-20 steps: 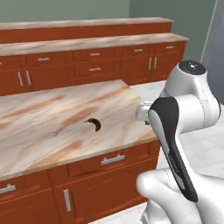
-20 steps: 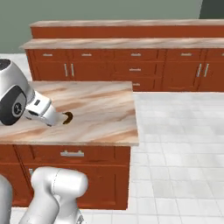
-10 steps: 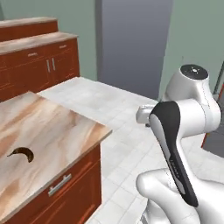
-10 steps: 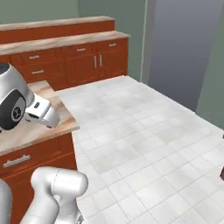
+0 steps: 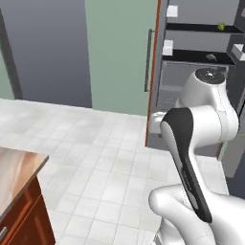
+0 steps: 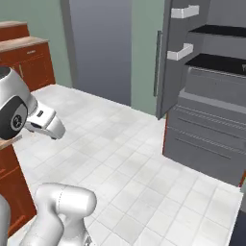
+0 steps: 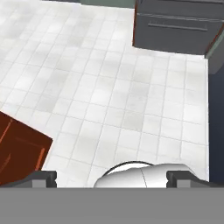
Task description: Open the fridge, remove the banana, broccoli, and fish, and place them on any counter.
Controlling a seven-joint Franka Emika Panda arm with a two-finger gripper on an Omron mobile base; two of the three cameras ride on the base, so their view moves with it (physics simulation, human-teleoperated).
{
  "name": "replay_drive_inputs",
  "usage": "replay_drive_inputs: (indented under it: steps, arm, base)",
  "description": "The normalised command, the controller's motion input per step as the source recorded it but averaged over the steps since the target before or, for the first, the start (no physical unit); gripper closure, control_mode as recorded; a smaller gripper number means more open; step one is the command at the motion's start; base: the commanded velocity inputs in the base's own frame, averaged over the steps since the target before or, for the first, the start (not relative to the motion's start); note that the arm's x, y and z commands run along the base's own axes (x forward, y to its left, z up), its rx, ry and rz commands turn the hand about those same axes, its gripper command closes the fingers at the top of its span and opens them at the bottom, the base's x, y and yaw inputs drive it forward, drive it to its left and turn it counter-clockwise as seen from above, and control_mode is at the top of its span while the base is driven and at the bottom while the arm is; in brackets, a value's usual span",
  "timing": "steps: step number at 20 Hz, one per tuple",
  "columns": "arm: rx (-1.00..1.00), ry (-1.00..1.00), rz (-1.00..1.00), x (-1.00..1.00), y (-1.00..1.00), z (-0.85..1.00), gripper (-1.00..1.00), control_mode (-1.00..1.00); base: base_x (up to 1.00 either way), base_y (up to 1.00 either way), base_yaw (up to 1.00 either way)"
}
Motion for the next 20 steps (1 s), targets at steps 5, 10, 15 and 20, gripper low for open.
replay_drive_inputs:
  steps: [5,10,15,20]
  arm:
    - [0.0,0.0,0.0,0.0,0.0,0.0,-1.0,1.0]
    - [0.0,0.0,0.0,0.0,0.0,0.0,-1.0,1.0]
    - [0.0,0.0,0.0,0.0,0.0,0.0,-1.0,1.0]
    - [0.0,0.0,0.0,0.0,0.0,0.0,-1.0,1.0]
  base:
    - [0.14,-0.98,-0.53]
    - [0.98,-0.57,-0.24]
    - [1.0,-0.02,-0.19]
    - [1.0,-0.12,-0.15]
